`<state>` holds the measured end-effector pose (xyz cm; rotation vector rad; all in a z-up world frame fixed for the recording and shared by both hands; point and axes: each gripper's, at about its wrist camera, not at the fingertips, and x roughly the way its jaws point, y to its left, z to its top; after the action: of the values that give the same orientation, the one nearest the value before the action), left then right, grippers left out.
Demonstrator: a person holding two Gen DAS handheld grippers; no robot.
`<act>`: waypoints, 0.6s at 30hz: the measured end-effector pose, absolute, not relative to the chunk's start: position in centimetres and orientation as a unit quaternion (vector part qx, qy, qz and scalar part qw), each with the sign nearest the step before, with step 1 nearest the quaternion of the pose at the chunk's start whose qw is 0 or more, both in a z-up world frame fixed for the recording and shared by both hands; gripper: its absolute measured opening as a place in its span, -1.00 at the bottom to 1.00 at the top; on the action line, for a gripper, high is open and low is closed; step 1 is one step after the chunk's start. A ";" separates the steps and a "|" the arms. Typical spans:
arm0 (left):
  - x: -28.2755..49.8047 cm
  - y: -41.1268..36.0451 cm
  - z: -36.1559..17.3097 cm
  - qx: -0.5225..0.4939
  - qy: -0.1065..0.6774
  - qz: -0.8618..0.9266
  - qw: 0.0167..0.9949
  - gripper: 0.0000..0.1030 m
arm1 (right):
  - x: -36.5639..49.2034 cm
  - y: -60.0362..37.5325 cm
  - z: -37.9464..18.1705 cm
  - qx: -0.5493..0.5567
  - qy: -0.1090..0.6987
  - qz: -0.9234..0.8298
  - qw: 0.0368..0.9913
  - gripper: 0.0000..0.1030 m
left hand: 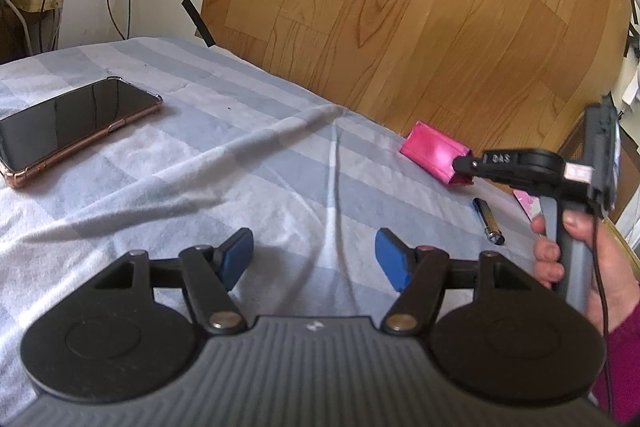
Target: Organize rigid objects
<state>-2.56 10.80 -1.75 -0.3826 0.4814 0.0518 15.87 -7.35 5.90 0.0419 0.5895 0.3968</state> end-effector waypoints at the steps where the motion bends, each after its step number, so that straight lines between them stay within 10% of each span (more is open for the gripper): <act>1: -2.6 10.8 -1.7 -0.190 0.236 0.025 0.953 0.37 | 15.5 -7.6 5.9 0.020 0.288 0.198 0.937 -0.86; 13: -2.6 10.8 -1.7 -0.192 0.235 0.019 0.953 0.39 | 16.6 -9.7 5.3 0.028 0.287 0.181 0.940 -0.45; 18: -2.5 11.0 -1.7 -0.200 0.233 0.014 0.952 0.39 | 17.2 -9.0 4.6 0.024 0.295 0.189 0.936 -0.67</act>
<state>-2.53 10.97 -1.66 -0.4061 0.4737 0.0290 17.17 -9.03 4.62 0.0493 0.6020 0.3857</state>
